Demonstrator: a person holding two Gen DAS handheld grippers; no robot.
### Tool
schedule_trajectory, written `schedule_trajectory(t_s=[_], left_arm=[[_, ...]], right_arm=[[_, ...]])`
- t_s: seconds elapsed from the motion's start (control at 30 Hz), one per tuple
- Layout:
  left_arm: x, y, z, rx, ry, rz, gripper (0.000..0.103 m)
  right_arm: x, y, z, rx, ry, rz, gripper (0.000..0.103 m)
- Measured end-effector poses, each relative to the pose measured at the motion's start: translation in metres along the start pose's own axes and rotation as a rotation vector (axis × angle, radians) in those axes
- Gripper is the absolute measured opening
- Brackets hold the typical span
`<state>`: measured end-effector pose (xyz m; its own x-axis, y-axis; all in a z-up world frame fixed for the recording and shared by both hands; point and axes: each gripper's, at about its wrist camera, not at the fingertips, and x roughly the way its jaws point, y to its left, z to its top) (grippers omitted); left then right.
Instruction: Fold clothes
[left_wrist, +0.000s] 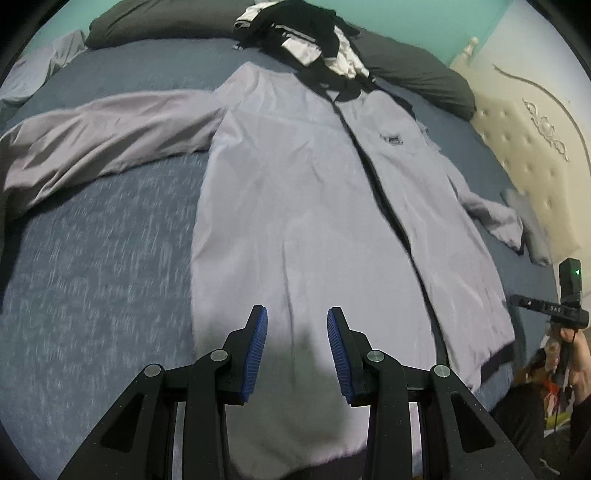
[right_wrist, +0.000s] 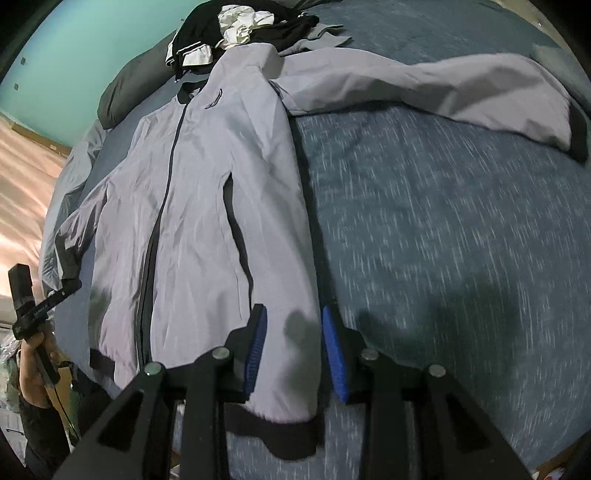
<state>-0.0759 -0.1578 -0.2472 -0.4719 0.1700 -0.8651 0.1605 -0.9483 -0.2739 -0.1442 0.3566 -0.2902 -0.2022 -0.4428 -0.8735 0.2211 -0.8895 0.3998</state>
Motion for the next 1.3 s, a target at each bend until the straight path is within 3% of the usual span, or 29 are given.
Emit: schedule_trajectory(t_s=[0.1, 0.2, 0.37, 0.43, 0.5, 0.8, 1.03, 1.17, 1.2, 1.3], left_arm=[[-0.006, 0.008, -0.014, 0.009, 0.029, 0.044, 0.037], [-0.012, 0.020, -0.030, -0.022, 0.059, 0.029, 0.037], [-0.019, 0.032, -0.049, -0.033, 0.093, 0.069, 0.043], [-0.021, 0.032, -0.054, -0.036, 0.101, 0.063, 0.043], [-0.018, 0.030, -0.059, -0.031, 0.122, 0.047, 0.043], [0.002, 0.030, -0.084, -0.055, 0.201, 0.009, 0.043], [0.003, 0.031, -0.097, -0.068, 0.211, -0.021, 0.044], [0.002, 0.025, -0.099, -0.056, 0.207, -0.039, 0.044], [0.002, 0.024, -0.100, -0.049, 0.202, -0.039, 0.043], [0.001, 0.021, -0.103, -0.039, 0.194, -0.043, 0.043]], right_arm=[[-0.008, -0.007, -0.011, 0.018, -0.002, -0.003, 0.032], [-0.013, -0.012, -0.019, 0.031, 0.008, 0.003, 0.032], [-0.017, -0.016, -0.032, 0.025, 0.031, 0.012, 0.032], [-0.017, -0.014, -0.036, 0.026, 0.039, 0.023, 0.033], [-0.014, -0.013, -0.038, 0.030, 0.058, 0.027, 0.047], [-0.003, -0.016, -0.048, 0.065, 0.088, 0.034, 0.048], [0.011, -0.009, -0.057, 0.056, 0.113, 0.053, 0.047], [0.015, 0.003, -0.063, 0.017, 0.116, 0.046, 0.034], [0.014, 0.005, -0.063, 0.009, 0.112, 0.046, 0.024], [0.010, 0.008, -0.065, -0.012, 0.096, 0.045, 0.012]])
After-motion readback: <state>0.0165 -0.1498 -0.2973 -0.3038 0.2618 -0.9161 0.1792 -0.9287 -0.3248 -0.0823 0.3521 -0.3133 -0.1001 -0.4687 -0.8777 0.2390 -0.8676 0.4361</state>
